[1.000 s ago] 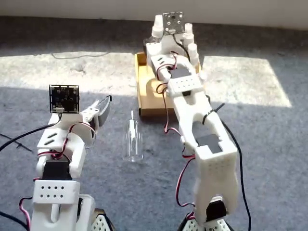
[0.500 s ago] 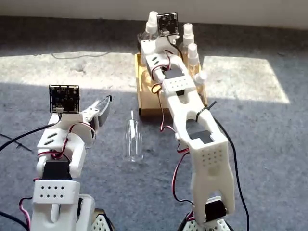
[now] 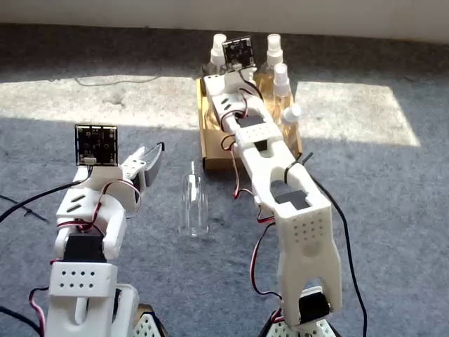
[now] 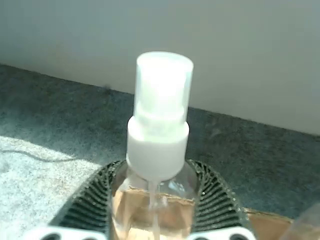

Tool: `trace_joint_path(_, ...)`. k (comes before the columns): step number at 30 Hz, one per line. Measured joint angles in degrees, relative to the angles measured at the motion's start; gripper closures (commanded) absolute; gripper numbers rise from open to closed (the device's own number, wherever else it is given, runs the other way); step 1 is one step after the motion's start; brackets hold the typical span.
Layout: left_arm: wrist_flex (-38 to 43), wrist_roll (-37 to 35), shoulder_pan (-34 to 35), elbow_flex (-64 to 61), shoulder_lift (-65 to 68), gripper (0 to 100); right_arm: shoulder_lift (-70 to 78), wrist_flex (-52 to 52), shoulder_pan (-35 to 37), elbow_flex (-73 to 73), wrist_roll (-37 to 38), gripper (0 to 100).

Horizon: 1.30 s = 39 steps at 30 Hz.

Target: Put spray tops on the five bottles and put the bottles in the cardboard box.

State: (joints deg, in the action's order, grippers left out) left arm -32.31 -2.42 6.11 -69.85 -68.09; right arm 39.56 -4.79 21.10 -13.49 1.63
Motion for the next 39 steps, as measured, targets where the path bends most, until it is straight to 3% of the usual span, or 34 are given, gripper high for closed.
trace_joint_path(21,0.0,0.0,-0.5,0.0,0.0,71,-0.1,-11.9,0.0,7.8,0.0,99.0)
trace_joint_path(28,0.0,0.0,-0.5,0.0,0.0,71,-0.1,-11.9,0.0,7.8,0.0,81.0)
trace_joint_path(39,0.0,0.0,-0.5,0.0,0.0,71,-0.1,-10.0,0.0,7.8,4.0,79.3)
